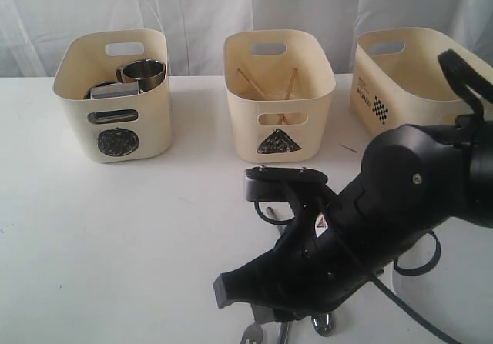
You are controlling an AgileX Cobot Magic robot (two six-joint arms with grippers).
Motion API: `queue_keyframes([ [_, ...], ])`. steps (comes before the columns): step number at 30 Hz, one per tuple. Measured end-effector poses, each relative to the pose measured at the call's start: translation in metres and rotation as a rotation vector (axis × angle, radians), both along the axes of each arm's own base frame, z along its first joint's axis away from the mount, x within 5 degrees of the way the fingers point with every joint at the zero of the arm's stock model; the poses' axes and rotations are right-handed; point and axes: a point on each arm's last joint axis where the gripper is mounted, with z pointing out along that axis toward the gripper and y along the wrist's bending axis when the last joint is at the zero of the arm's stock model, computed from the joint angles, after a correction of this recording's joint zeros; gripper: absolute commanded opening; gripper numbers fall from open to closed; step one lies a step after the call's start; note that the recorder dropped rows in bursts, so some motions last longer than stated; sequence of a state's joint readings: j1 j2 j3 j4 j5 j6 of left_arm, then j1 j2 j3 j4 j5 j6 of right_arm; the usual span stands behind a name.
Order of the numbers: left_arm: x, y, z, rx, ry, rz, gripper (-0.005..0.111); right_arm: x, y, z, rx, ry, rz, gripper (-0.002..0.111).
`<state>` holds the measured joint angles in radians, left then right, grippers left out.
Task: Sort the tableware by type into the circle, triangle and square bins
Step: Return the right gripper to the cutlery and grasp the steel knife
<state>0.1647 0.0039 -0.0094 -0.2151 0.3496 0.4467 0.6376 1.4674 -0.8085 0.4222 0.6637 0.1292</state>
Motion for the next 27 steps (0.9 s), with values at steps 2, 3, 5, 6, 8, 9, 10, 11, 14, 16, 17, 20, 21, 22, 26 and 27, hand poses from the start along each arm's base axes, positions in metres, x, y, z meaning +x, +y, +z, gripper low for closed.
queue_keyframes([
  [2, 0.0, 0.0, 0.0, 0.0, 0.0, 0.0, 0.0, 0.001, -0.001, 0.0, -0.013, -0.023, 0.032, 0.047],
  [3, 0.0, 0.0, 0.0, 0.0, 0.0, 0.0, 0.0, 0.002, -0.001, 0.0, -0.025, -0.044, 0.05, 0.049],
  [5, 0.0, 0.0, 0.0, 0.0, 0.0, 0.0, 0.0, 0.004, -0.004, -0.001, -0.057, -0.077, 0.068, 0.05],
  [6, 0.0, 0.0, 0.0, 0.0, 0.0, 0.0, 0.0, 0.005, -0.005, -0.002, -0.07, -0.087, 0.054, 0.05],
  [8, 0.0, 0.0, 0.0, 0.0, 0.0, 0.0, 0.0, 0.008, -0.007, -0.003, -0.085, -0.09, -0.007, 0.05],
  [9, 0.0, 0.0, 0.0, 0.0, 0.0, 0.0, 0.0, 0.009, -0.008, -0.004, -0.096, -0.083, -0.046, 0.05],
  [10, 0.0, 0.0, 0.0, 0.0, 0.0, 0.0, 0.0, 0.011, -0.008, -0.007, -0.107, -0.071, -0.076, 0.049],
  [11, 0.0, 0.0, 0.0, 0.0, 0.0, 0.0, 0.0, 0.012, -0.009, -0.012, -0.12, -0.056, -0.109, 0.049],
  [14, 0.0, 0.0, 0.0, 0.0, 0.0, 0.0, 0.0, 0.017, -0.007, -0.028, -0.159, -0.002, -0.163, 0.046],
  [16, 0.0, 0.0, 0.0, 0.0, 0.0, 0.0, 0.0, 0.02, -0.006, -0.038, -0.178, 0.018, -0.174, 0.044],
  [17, 0.0, 0.0, 0.0, 0.0, 0.0, 0.0, 0.0, 0.021, -0.005, -0.044, -0.184, 0.026, -0.179, 0.043],
  [20, 0.0, 0.0, 0.0, 0.0, 0.0, 0.0, 0.0, 0.025, -0.002, -0.055, -0.191, 0.033, -0.188, 0.041],
  [21, 0.0, 0.0, 0.0, 0.0, 0.0, 0.0, 0.0, 0.026, -0.002, -0.058, -0.195, 0.036, -0.188, 0.041],
  [22, 0.0, 0.0, 0.0, 0.0, 0.0, 0.0, 0.0, 0.026, -0.002, -0.06, -0.197, 0.039, -0.19, 0.041],
  [26, 0.0, 0.0, 0.0, 0.0, 0.0, 0.0, 0.0, 0.029, -0.001, -0.065, -0.198, 0.033, -0.197, 0.041],
  [27, 0.0, 0.0, 0.0, 0.0, 0.0, 0.0, 0.0, 0.03, 0.0, -0.066, -0.194, 0.022, -0.196, 0.041],
])
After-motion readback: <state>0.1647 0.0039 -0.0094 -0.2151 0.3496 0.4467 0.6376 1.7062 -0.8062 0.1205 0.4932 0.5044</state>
